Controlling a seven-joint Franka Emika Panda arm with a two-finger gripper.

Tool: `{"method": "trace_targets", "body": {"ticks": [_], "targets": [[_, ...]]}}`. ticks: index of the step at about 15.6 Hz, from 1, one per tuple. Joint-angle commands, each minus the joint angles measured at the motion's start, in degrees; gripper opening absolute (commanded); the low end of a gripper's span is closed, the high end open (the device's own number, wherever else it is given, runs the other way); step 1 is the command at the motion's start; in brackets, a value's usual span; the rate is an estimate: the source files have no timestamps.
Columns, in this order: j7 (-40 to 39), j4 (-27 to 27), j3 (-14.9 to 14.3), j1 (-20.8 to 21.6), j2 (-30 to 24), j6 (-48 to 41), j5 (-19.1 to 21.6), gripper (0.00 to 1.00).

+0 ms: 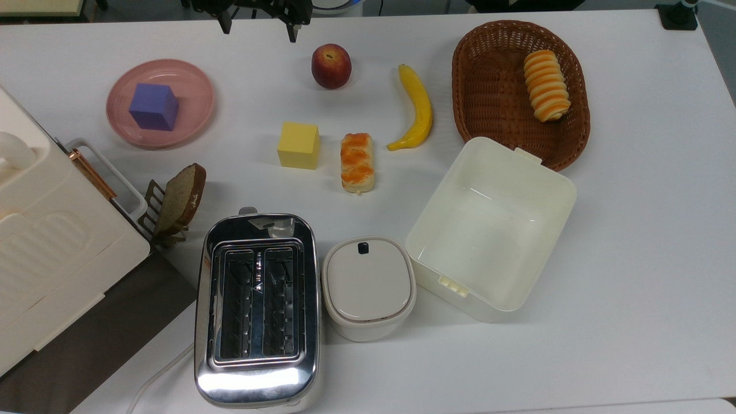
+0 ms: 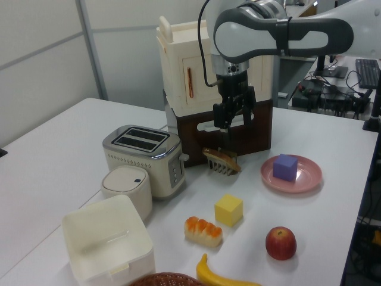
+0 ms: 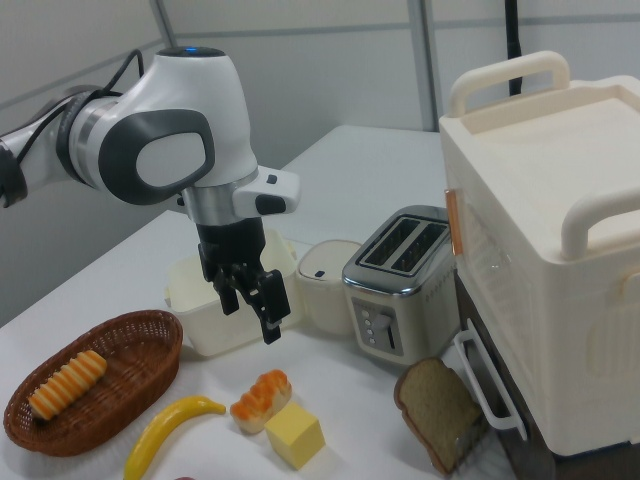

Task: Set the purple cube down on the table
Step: 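Move the gripper over the purple cube on the pink plate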

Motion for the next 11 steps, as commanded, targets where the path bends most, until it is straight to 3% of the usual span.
{"method": "trace_targets", "body": {"ticks": [1, 11], "targets": [[0.1, 0.7, 0.5, -0.1, 0.1, -0.8, 0.6, 1.00], [-0.7, 0.3, 0.5, 0.0, 0.2, -0.6, 0.5, 1.00]]}}
